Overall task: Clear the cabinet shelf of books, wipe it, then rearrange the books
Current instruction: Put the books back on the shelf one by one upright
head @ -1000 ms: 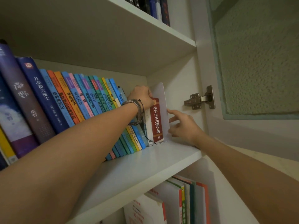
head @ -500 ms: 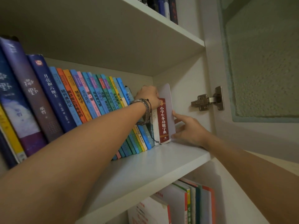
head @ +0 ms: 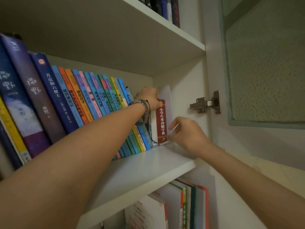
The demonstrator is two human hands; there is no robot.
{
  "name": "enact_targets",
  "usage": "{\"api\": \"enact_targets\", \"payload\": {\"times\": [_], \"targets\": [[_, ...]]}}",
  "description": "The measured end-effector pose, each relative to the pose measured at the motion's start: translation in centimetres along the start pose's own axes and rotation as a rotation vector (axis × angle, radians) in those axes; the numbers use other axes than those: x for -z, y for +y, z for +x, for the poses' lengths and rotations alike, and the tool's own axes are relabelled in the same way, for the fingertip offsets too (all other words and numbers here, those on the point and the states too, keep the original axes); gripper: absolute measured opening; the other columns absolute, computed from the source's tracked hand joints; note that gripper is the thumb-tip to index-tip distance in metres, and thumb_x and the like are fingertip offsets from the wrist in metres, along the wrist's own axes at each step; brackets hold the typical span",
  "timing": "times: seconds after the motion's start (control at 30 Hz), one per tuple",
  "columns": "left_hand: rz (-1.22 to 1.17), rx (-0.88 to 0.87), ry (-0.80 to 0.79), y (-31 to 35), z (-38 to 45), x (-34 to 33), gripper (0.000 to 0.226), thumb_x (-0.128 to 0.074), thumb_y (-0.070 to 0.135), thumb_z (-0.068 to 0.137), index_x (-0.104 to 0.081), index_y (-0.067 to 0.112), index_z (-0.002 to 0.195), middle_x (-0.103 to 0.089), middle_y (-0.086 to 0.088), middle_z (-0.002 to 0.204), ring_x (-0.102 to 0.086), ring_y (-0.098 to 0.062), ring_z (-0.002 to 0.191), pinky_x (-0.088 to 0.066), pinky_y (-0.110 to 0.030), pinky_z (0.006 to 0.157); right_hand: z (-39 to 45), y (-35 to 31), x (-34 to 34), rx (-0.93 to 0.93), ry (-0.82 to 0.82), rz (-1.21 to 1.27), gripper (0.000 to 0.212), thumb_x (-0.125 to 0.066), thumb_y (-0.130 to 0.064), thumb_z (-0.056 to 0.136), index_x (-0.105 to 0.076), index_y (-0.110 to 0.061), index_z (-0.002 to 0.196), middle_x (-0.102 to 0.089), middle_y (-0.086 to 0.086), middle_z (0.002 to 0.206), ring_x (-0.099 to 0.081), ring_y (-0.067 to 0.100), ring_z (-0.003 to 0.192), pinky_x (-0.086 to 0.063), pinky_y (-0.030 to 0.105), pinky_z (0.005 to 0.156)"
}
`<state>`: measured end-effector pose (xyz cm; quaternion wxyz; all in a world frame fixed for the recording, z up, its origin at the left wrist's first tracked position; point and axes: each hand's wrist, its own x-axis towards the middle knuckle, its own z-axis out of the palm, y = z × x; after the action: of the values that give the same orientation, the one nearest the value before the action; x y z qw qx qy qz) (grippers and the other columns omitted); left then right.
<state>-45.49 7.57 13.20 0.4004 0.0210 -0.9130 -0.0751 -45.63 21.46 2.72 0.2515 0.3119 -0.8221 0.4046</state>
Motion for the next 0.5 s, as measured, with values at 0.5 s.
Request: {"api": "enact_targets", "payload": {"times": [0.5], "targets": [[0.124, -0.080, 0.002, 0.7, -1.9, 0.5, 0.032, -0.061, 0.015, 0.090, -0.050, 0.012, 0.120, -0.043, -0.010, 0.126, -0.055, -0.024, 0.102, -0.056, -0.039, 0.080, -2.7, -1.7, -1.8, -0.048, 0.015, 0.111, 0.015, -0.075, -0.011, 0.078, -0.065, -0.018, 0.084, -0.066, 0.000, 0.081, -0.061, 0.013, 0.076, -0.051, 0.024, 0.075]]}}
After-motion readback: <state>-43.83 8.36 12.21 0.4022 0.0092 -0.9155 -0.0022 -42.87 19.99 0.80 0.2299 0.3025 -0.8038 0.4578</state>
